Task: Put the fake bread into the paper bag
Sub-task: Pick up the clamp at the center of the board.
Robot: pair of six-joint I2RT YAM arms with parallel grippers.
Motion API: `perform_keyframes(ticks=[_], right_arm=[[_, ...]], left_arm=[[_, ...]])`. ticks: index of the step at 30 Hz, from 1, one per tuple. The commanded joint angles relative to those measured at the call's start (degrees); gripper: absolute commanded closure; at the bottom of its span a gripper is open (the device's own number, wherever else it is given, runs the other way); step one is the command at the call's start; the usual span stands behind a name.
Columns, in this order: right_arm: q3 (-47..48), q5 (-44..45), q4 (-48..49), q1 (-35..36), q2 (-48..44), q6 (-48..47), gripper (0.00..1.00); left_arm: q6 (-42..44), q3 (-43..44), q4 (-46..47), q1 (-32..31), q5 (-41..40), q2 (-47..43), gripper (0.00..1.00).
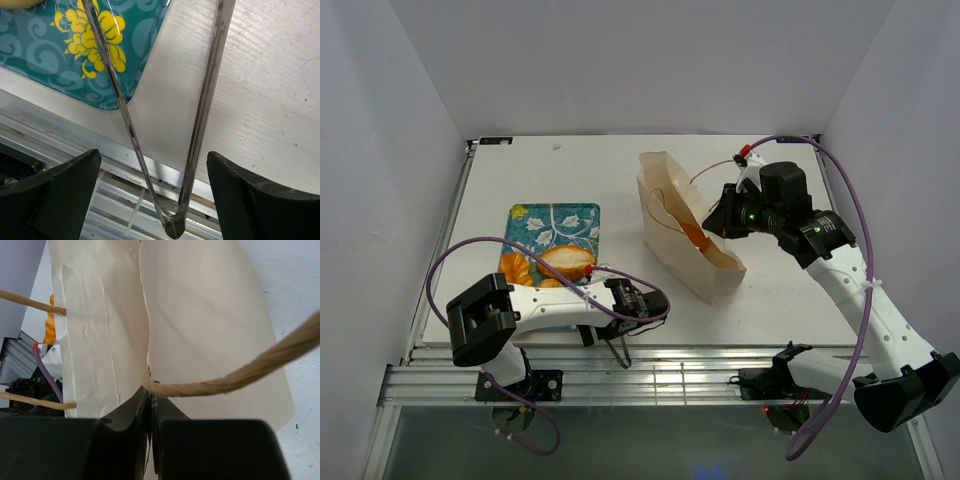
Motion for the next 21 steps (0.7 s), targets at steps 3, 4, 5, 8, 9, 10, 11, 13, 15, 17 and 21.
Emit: perform_keyframes(ticks=[3,4,5,8,9,10,11,13,15,17,21], right_arm=[[-0.89,-0.43,0.3,0.13,-1.72,-0.67,0.92],[-0.89,-0.43,0.3,0.13,-1.8,-0.67,0.92],[-0.89,-0.43,0.21,0.13,-1.8,-0.67,0.92],[-0.89,-0.26,0.21,0.13,-1.89,-0.85,0.92],[-1.06,-0.17,0.12,0.13,-1.89,-0.85,0.92],[-1.06,-0.17,0.12,0.13,-1.98,-0.93,0.92],[-1.06,-0.17,0.12,0.13,-1.89,-0.93,0.92],[-1.15,-0.26,0.21,0.13,-1.98,-0.93,0.92],[-1.24,-0.26,0.3,0.13,-1.98,-0.93,0.92],[-1.41,-0.17,0.3,0.13,-1.89,-0.93,0.92],[-1.41,-0.26,0.3,0.13,-2.07,-1.11,0.92]], left_arm=[[-12.27,-1.13,3.1,1.15,-0.31,-0.06,0.02],[-11.82,-1.13,3.37,1.33,-0.23,0.21,0.02],[-11.73,-1.13,3.46,1.42,-0.31,0.73,0.02],[-11.99,-1.92,3.63,1.77,-0.93,1.52,0.02],[-11.91,-2.1,3.81,2.2,-1.19,1.61,0.02],[-11.82,-2.27,3.72,2.47,-1.02,1.79,0.02],[-11.73,-2.54,3.72,2.82,-0.84,2.4,0.02],[-11.03,-2.19,3.9,3.26,-0.49,3.11,0.02],[-10.77,-1.4,4.07,3.35,-0.66,4.51,0.02],[-10.59,-0.79,4.16,3.35,-1.19,5.48,0.02],[-10.59,-0.69,5.39,3.35,-1.89,7.33,0.04]])
